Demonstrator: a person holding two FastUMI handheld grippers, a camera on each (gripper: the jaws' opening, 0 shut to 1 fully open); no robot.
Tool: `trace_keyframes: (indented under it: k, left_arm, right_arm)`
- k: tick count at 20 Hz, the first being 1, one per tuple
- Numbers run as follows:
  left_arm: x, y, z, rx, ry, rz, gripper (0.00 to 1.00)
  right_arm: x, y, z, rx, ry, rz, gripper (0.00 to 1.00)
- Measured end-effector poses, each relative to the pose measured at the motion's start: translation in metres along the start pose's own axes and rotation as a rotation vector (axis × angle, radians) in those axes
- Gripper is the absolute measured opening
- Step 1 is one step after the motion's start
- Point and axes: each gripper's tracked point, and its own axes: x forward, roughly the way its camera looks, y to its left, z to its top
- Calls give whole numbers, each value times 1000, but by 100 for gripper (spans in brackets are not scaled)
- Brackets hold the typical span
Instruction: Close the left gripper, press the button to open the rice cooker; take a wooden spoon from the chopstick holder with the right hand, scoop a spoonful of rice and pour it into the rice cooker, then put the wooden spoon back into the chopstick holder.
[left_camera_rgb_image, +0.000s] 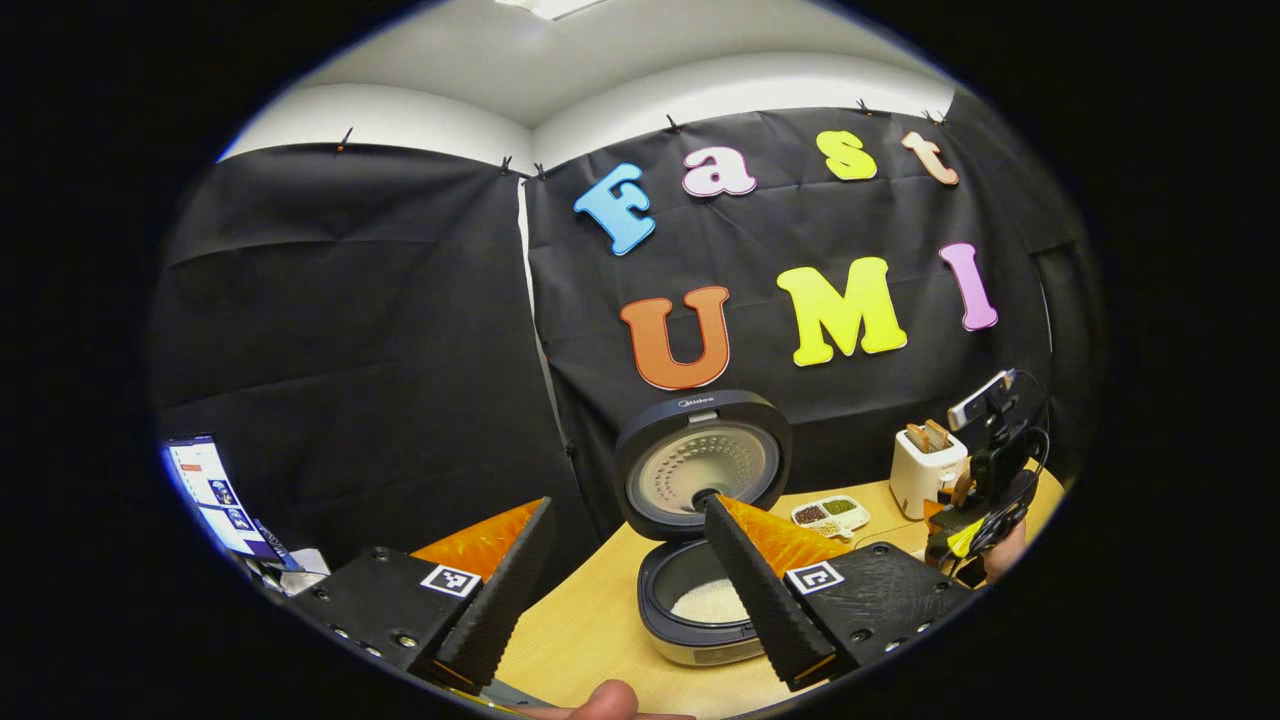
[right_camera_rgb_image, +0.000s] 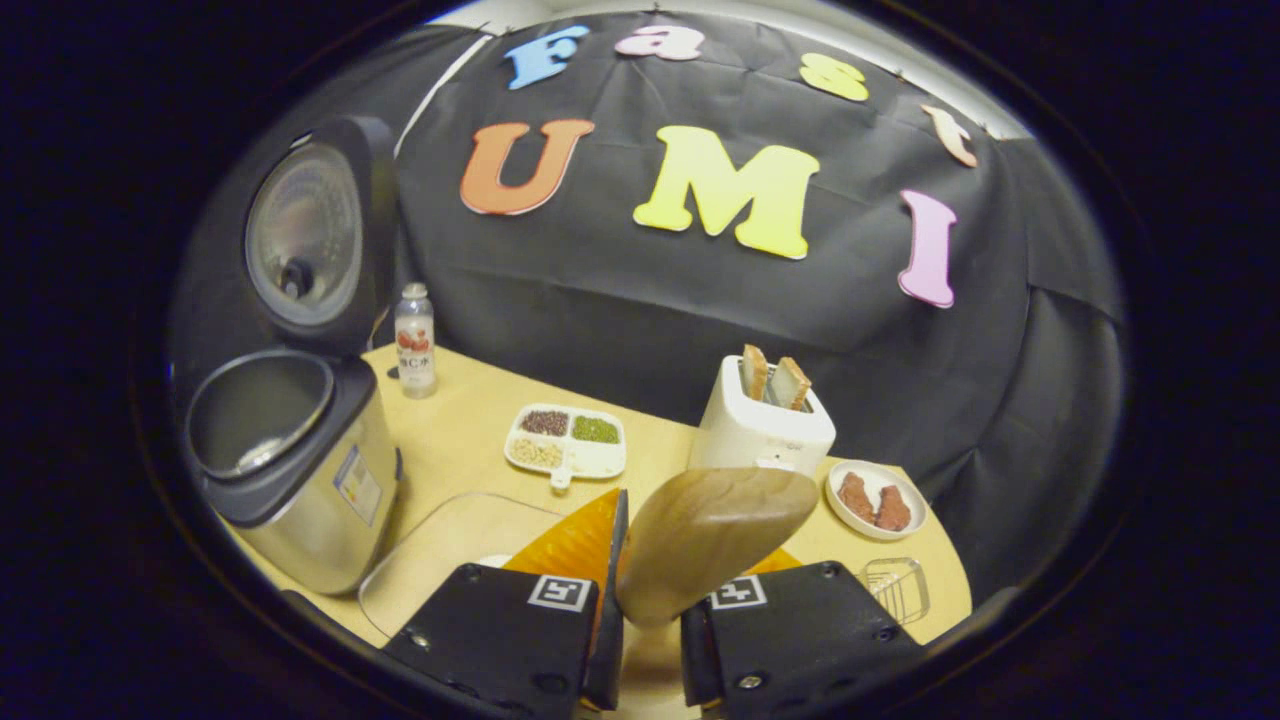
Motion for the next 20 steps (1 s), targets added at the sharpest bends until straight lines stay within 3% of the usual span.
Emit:
trace_keyframes:
  k: [2,8,10,14,18,20]
  left_arm:
    - [1,1,0,2,1,2,95]
    - [2,7,-3,-1,9,10,95]
    - [3,8,-3,-1,11,11,95]
    - [2,13,-2,2,7,17,95]
    - [3,18,-2,8,15,24,95]
    - [2,21,-1,5,18,28,95]
  right_arm:
    - [2,12,-14,-34,25,22,24]
    - [3,29,-23,36,49,85,24]
    - [4,33,-26,57,54,96,29]
    - [5,48,-24,194,69,136,29]
    - [7,64,-13,483,62,214,29]
    - [11,62,-13,549,69,213,29]
